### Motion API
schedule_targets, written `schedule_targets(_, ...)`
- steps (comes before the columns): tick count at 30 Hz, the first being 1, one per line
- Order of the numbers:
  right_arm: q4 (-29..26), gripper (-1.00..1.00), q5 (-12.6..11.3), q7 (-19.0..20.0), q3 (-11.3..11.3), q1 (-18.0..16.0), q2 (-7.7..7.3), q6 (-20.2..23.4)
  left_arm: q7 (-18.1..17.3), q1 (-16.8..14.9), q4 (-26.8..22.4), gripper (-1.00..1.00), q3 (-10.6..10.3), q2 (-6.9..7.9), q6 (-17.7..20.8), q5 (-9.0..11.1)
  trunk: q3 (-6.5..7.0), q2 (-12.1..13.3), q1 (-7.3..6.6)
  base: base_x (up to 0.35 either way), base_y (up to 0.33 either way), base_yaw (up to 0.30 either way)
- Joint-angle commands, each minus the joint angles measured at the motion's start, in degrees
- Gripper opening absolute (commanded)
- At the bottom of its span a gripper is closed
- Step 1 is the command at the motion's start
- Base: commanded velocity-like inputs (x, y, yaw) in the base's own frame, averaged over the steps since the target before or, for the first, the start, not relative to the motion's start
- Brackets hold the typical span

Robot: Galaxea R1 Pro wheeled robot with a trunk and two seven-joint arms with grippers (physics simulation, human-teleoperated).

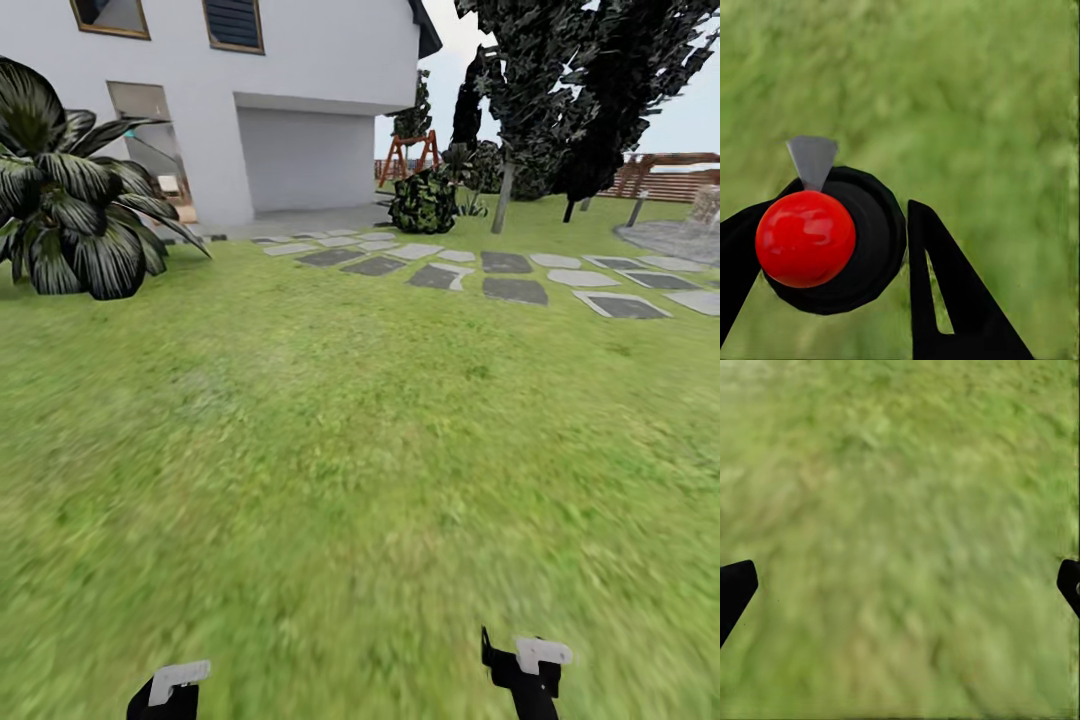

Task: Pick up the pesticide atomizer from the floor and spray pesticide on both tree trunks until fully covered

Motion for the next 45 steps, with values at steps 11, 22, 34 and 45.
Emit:
schedule_targets(11,0.0,1.00,0.0,0.0,0.0,0.0,0.00,0.0,0.0,0.0,0.0,-1.00,0.0,0.00,0.0,0.0,-0.21,0.0,0.00,0.000,-0.273,-0.288)
schedule_targets(22,0.0,1.00,0.0,0.0,0.0,0.0,0.00,0.0,0.0,0.0,0.0,-1.00,0.0,0.00,0.0,0.0,-0.42,0.0,0.00,0.000,-0.275,-0.288)
schedule_targets(34,0.0,1.00,0.0,0.0,0.0,0.0,0.00,0.0,0.0,0.0,0.1,-1.00,-0.1,0.00,0.0,0.0,-0.66,0.0,0.00,0.000,-0.276,-0.288)
schedule_targets(45,0.0,1.00,0.0,0.0,0.0,0.0,0.00,0.0,0.0,0.0,0.0,-1.00,0.0,0.00,0.0,0.0,-0.90,0.0,0.00,0.000,-0.276,-0.288)
